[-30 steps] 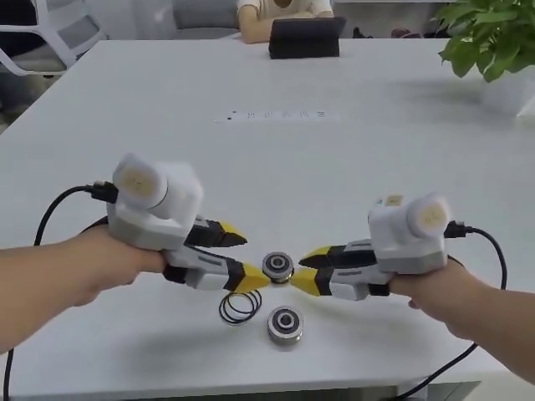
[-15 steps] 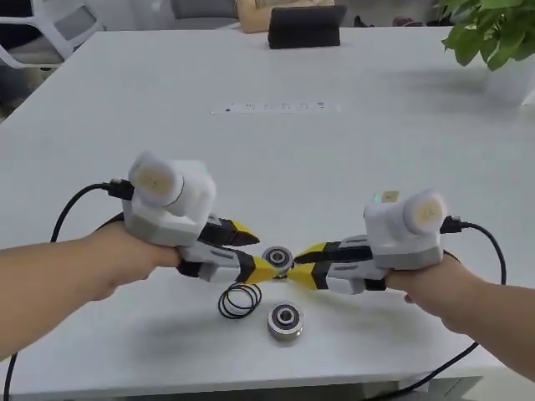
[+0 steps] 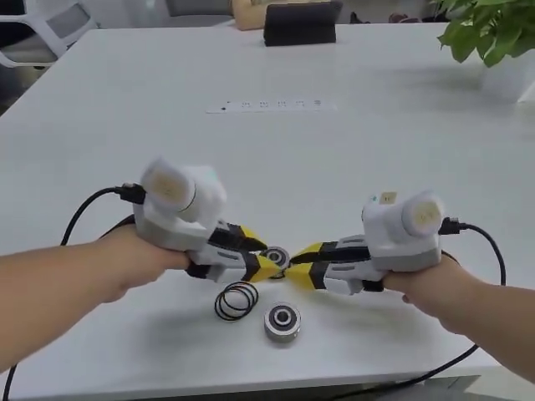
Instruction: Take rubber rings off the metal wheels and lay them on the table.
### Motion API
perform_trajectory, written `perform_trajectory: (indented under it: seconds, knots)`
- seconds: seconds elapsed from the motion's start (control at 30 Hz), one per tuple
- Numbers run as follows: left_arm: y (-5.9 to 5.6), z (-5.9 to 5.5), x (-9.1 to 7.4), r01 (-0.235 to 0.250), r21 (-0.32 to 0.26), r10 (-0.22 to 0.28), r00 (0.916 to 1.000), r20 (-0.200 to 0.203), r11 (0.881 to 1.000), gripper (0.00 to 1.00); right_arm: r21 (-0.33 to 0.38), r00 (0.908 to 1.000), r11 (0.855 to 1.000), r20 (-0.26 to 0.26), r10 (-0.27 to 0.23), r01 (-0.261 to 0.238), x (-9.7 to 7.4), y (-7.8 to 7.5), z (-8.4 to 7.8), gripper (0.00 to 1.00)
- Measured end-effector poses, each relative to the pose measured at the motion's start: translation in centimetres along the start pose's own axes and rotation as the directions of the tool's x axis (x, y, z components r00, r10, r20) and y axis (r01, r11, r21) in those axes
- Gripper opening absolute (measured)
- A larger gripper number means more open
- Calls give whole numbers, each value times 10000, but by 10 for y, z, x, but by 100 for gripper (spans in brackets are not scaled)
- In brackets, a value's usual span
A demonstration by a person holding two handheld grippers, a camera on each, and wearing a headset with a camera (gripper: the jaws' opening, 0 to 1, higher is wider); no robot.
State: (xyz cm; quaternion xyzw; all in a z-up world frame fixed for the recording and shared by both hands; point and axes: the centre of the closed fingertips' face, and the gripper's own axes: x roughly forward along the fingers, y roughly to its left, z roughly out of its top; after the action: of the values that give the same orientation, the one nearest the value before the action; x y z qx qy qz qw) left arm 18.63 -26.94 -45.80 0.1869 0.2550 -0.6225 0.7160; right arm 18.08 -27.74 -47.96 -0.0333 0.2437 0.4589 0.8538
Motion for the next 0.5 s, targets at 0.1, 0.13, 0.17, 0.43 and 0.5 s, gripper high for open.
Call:
perform_trajectory:
  seconds: [0.1, 0.13, 0.17, 0.43, 0.5]
  knots:
    - [1, 0, 2, -81, 243, 81, 10000, -6, 9997, 15, -21, 10000, 10000, 16, 4, -4, 0, 0, 0, 10]
    - [0, -1, 2, -68, 153, 70, 9999, -88, 9999, 14, -19, 10000, 10000, 18, 5, -5, 0, 0, 0, 10]
    - [0, 0, 3, -88, 265, 90, 9999, -68, 9996, 14, -31, 10000, 10000, 24, 4, -4, 0, 0, 0, 10]
    - [8, -1, 5, -584, 484, 588, 9982, -66, 9971, 7, -129, 10000, 9999, -44, 24, -25, 0, 1, -1, 9]
    - [5, 1, 5, -452, 677, 452, 9990, 13, 9967, 7, -138, 10000, 9999, -79, 18, -19, -1, 1, -1, 9]
